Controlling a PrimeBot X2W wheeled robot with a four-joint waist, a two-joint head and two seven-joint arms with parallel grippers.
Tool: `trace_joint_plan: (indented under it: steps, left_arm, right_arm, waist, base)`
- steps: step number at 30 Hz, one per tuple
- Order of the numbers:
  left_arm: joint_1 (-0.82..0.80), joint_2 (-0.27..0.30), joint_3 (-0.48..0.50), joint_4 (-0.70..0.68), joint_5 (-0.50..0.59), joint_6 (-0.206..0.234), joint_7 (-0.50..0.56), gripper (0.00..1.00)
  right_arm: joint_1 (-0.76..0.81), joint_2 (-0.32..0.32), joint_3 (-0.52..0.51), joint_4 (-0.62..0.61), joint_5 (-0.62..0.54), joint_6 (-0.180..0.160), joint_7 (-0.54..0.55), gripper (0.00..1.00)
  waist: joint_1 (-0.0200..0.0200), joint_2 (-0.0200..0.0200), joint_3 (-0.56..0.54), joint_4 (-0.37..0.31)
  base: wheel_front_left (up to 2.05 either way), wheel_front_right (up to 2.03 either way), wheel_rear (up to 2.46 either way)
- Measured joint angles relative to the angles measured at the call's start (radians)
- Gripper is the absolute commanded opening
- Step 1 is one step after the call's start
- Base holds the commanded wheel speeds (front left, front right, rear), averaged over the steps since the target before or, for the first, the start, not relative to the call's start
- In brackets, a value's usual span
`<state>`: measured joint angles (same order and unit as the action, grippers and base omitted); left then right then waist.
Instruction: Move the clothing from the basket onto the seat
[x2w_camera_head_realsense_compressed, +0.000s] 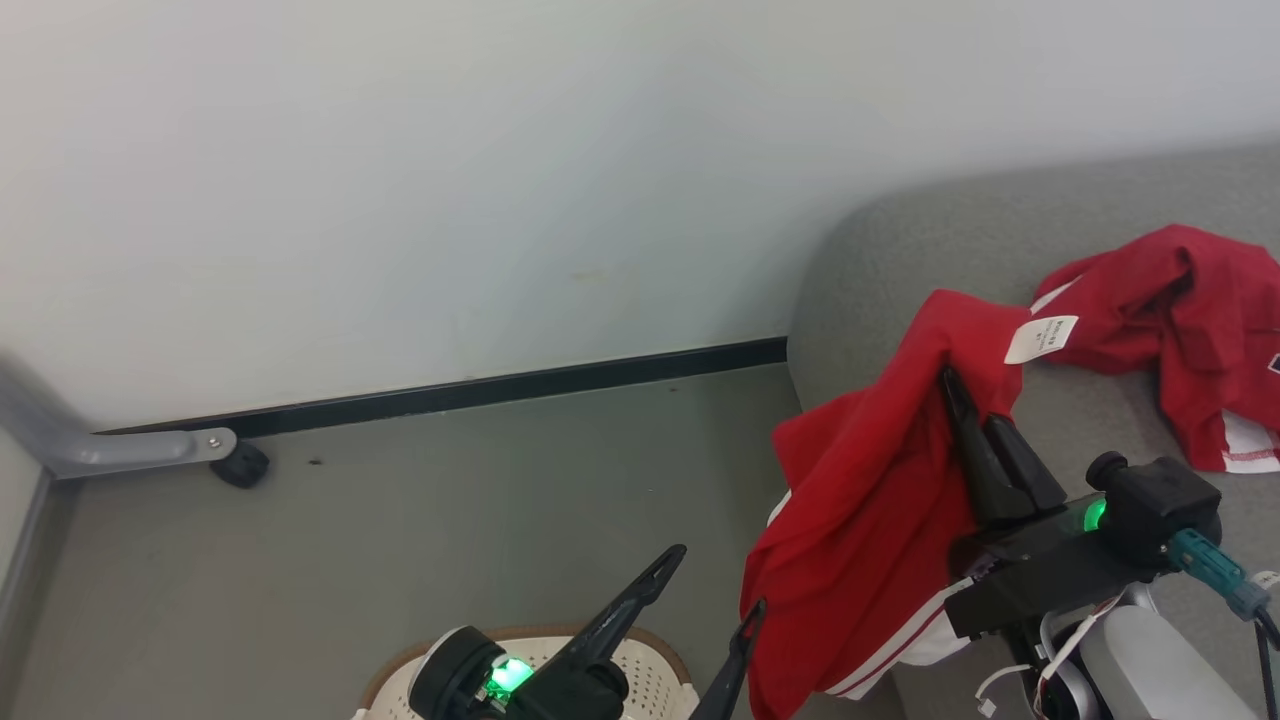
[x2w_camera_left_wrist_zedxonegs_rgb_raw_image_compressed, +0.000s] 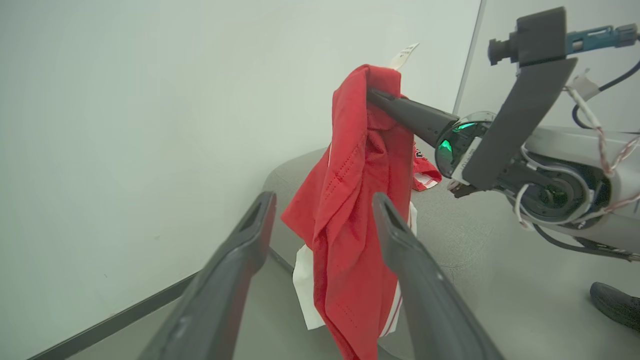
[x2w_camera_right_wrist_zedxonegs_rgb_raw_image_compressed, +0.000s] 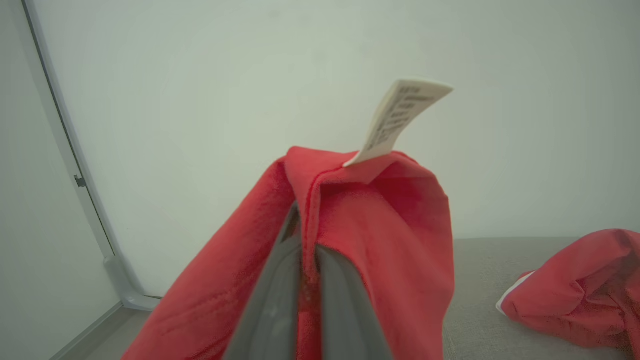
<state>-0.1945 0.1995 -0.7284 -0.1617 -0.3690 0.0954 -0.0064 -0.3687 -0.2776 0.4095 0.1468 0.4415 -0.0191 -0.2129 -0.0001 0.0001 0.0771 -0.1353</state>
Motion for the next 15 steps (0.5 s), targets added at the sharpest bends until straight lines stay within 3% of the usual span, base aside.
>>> trace_joint_plan:
  steps: [15]
  left_arm:
    - [-0.013, 0.019, -0.028, -0.008, 0.026, -0.018, 0.051, 1.0]
  right_arm:
    - [0.008, -0.021, -0.107, -0.015, 0.044, -0.034, -0.014, 0.0]
  waist:
    - [0.0001, 0.0, 0.107, -0.153]
  base:
    - [0.0, 0.0, 0.0]
